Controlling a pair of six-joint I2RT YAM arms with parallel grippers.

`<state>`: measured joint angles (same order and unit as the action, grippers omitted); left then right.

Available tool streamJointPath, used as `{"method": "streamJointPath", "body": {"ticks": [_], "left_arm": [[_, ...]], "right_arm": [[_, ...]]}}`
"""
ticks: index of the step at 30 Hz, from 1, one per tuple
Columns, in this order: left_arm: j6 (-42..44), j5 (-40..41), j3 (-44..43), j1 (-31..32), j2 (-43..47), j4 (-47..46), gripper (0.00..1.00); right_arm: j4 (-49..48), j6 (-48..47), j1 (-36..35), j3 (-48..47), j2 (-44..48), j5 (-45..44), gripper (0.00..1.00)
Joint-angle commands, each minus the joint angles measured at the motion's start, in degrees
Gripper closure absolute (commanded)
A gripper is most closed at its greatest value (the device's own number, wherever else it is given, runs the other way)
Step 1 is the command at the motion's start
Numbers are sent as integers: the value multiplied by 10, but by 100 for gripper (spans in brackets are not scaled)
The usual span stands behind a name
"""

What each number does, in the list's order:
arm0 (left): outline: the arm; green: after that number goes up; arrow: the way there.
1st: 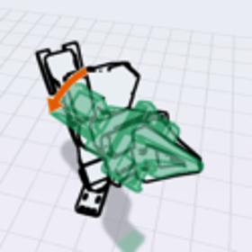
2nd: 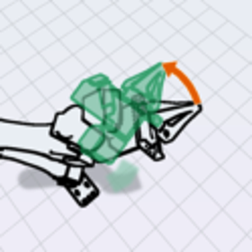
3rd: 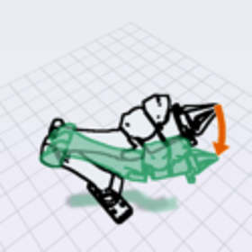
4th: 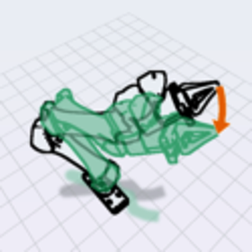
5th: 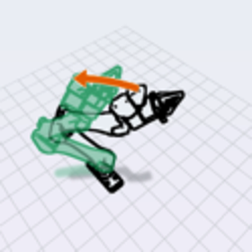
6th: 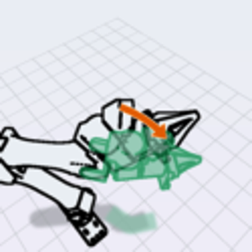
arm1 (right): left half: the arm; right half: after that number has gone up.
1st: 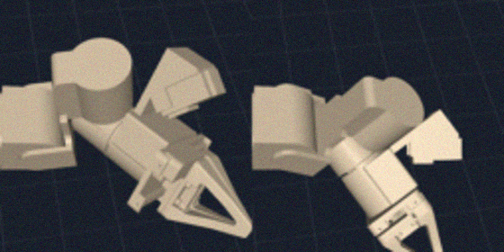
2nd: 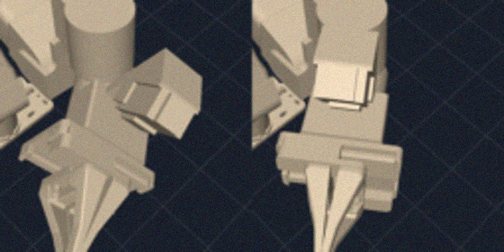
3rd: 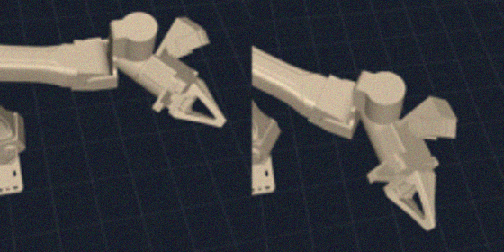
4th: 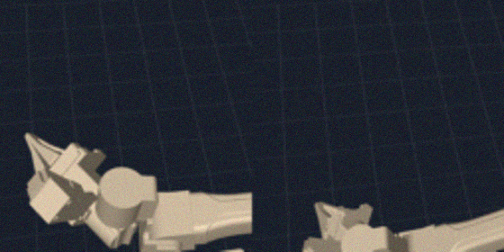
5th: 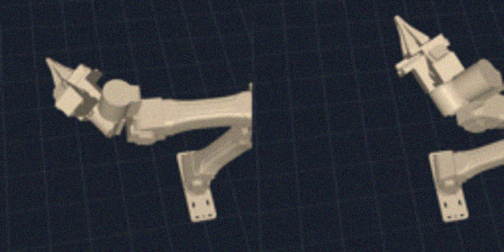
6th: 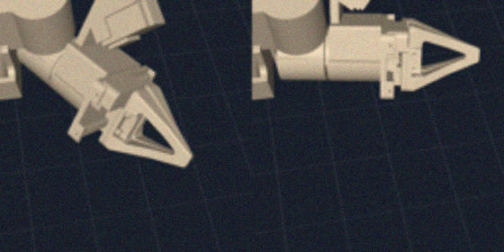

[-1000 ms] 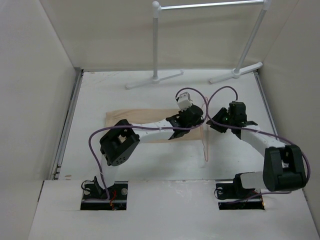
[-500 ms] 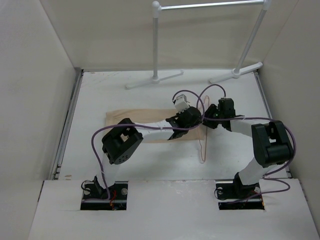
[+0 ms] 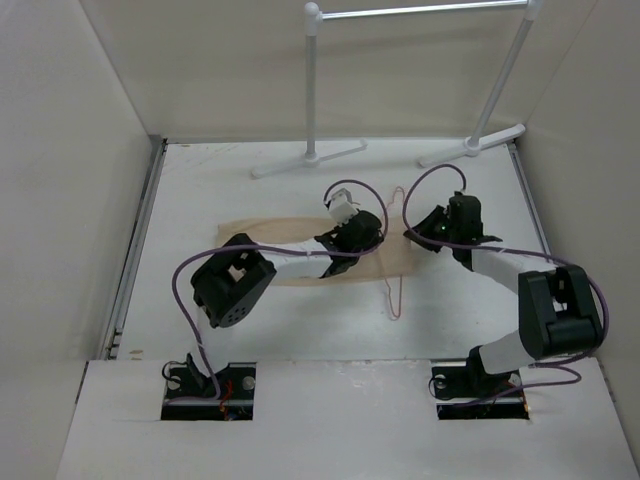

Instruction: Place the trousers on the hanger

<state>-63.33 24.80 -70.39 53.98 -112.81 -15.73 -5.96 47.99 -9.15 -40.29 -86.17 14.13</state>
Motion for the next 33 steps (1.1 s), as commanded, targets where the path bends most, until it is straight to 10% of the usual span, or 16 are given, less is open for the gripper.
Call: {"method": "streamJointPath", "body": {"ticks": [1, 12, 33], "left_arm": [[20, 17, 57, -32, 58, 43, 100], [108, 29, 213, -100, 218, 76, 100], [211, 74, 161, -95, 276, 127, 99]], "right_arm": [[15, 5, 25, -20, 37, 3, 87], [46, 0, 76, -15, 22, -19, 88], [52, -1, 79, -26, -24, -43, 84]]}}
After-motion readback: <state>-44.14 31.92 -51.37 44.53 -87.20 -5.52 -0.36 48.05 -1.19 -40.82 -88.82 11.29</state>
